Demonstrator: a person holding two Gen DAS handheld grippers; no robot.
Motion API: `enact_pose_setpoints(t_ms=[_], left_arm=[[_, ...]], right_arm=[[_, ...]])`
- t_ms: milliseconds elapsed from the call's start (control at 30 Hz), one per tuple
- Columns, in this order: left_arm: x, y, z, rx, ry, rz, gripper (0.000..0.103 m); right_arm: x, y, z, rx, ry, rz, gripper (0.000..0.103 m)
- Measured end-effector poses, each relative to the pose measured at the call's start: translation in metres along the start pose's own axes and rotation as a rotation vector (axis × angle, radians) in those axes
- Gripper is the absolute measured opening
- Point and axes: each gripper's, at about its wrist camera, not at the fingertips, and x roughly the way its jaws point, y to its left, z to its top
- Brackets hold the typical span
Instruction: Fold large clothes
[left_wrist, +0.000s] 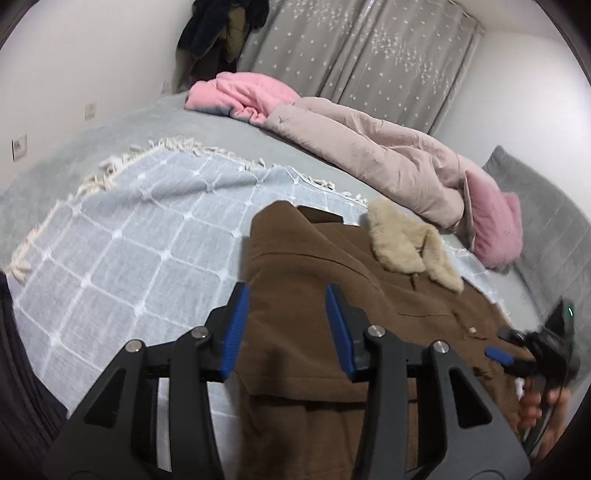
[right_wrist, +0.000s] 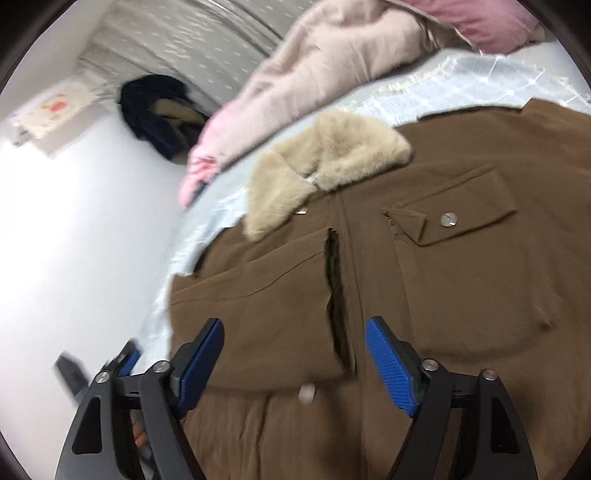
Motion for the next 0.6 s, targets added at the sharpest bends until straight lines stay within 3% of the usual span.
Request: enact_pose_setpoints(t_ms=[133, 200, 233, 267, 333, 467, 533, 600], left_arm=[[0.007, 0.006, -0.003, 0.018, 0.003, -0.019, 0.045], [0.010, 0.014, -0.005, 0.003, 0.011, -0.029, 0.045], [0.012, 0.016, -0.005, 0.001, 0.012, -0.031, 0.045], [0.013, 0.017, -0.005, 0.002, 0.012, -0.039, 0.045], [0.015, 0.016, -0.005, 0.022, 0.008, -0.056, 0.040], [0.020, 0.005, -0.009, 0.053, 0.021, -0.086, 0.036], [0.028, -0.003, -0.016, 0.079, 0.047, -0.088, 0.036], [0.042, -0.008, -0.027, 0.108, 0.101, -0.062, 0.036]], right_arm=[[0.068, 0.001, 0.006, 0.001, 0.096, -0.061, 0.057], [0.083, 0.008, 0.002, -0.039, 0.099, -0.124, 0.041], [0.085, 0.014, 0.002, -0.067, 0.096, -0.132, 0.022], [0.085, 0.025, 0.002, -0.102, 0.097, -0.121, 0.015], [0.072, 0.043, 0.005, -0.166, 0.044, -0.104, 0.012], [0.012, 0.086, 0.014, -0.310, -0.161, -0.081, 0.012], [-0.010, 0.086, 0.013, -0.353, -0.253, -0.132, 0.012], [-0.006, 0.068, 0.016, -0.344, -0.256, -0.232, 0.013]])
